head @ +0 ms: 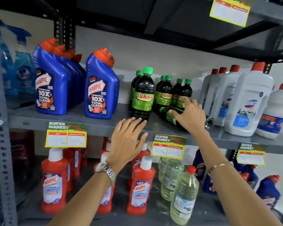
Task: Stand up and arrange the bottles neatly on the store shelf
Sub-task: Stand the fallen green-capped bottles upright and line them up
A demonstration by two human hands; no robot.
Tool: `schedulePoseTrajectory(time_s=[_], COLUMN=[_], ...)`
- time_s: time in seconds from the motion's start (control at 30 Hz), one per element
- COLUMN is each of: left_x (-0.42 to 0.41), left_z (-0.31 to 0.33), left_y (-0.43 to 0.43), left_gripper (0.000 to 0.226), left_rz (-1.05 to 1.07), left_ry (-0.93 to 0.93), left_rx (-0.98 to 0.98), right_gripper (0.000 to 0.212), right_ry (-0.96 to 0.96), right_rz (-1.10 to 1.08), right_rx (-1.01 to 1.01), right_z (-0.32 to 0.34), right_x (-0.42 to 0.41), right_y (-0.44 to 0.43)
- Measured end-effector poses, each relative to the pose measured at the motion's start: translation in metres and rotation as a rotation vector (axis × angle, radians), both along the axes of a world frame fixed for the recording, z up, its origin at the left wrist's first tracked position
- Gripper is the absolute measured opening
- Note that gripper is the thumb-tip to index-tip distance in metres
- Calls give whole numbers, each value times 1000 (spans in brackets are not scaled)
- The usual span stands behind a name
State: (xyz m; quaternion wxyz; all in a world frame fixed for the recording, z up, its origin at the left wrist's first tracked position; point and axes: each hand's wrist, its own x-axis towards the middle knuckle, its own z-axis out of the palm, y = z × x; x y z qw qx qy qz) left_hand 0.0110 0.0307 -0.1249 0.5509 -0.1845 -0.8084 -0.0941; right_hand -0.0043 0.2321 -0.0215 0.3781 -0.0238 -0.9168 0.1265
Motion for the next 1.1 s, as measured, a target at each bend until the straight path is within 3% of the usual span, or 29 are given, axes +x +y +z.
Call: schedulePoseTrajectory(time_s=[0.13,0.23,0.37,0.5,0.63,0.93,1.1], left_x=[-1,-4,-6,-5,-1,-4,-5], left_z=[8,7,4,4,6,4,3], left_y=[45,53,53,53,54,53,53], left_gripper=[38,39,38,37,37,36,38], left_rz=[-75,-21,22,3,-12,36,20], left_ry=[-53,-41,-26,-24,-45,-2,39], left_rx=[-20,-59,-65,-46,-38,-98,-81], right_gripper=[68,63,75,78,76,74,91], right_ry=[-263,-316,-356,-317,-268,8,27], right_rz=[-13,1,13,21,86,252,294], right_rx=[35,63,113,129,7,-531,-506], right_z=[11,20,23,18,13,-6,-13], right_x=[-12,-17,-22,-26,-29,-29,-29], right_y=[22,24,23,26,34,21,13])
